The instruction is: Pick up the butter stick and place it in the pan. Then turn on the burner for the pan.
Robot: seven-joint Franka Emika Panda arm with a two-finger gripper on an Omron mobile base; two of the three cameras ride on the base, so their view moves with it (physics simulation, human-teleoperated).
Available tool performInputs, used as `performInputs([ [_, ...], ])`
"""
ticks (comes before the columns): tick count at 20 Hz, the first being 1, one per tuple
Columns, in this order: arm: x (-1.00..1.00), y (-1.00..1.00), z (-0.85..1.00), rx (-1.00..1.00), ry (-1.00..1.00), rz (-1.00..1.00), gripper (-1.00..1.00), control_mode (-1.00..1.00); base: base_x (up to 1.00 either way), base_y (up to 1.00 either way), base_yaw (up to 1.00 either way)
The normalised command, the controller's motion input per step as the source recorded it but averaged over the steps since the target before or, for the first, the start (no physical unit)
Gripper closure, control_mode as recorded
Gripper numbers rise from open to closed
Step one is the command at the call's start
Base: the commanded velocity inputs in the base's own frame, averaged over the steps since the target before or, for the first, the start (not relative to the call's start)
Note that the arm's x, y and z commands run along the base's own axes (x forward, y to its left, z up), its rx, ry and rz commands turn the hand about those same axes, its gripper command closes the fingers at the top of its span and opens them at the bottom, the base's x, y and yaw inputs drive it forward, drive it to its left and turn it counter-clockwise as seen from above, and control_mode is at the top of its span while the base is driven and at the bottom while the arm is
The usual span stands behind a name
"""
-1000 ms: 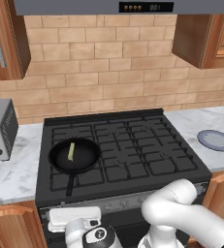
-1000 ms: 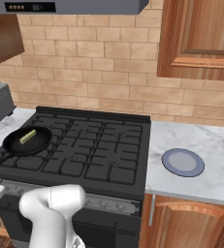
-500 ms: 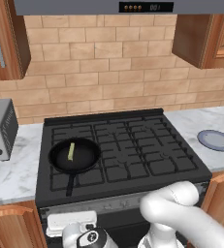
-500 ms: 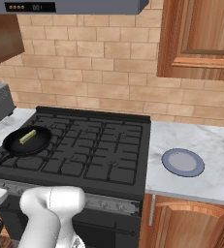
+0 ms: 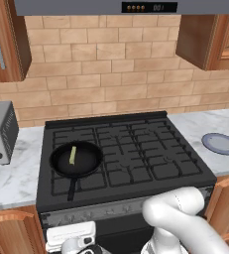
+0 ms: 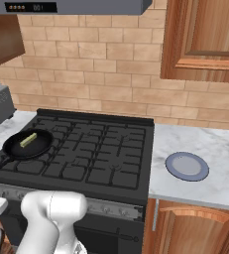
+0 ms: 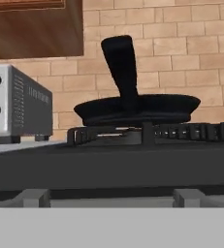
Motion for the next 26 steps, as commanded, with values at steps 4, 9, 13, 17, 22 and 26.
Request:
performInputs([
  [4,0.14,0.0,-0.26,0.0,-0.1,0.0,-1.0,-1.0,0.0,0.0,0.0],
  [9,0.25,0.0,-0.29,0.03,-0.06,0.0,-1.0,-1.0,0.0,0.0,0.0],
  [13,0.2,0.0,-0.22,0.05,0.0,-0.01,-1.0,-1.0,0.0,0.0,0.0],
  [17,0.12,0.0,-0.27,0.04,0.0,-0.01,-1.0,-1.0,0.0,0.0,0.0],
  [22,0.06,0.0,-0.21,0.05,0.0,0.0,-1.0,-1.0,0.0,0.0,0.0],
  [26,0.03,0.0,-0.12,0.05,0.05,0.0,-1.0,-1.0,0.0,0.0,0.0],
])
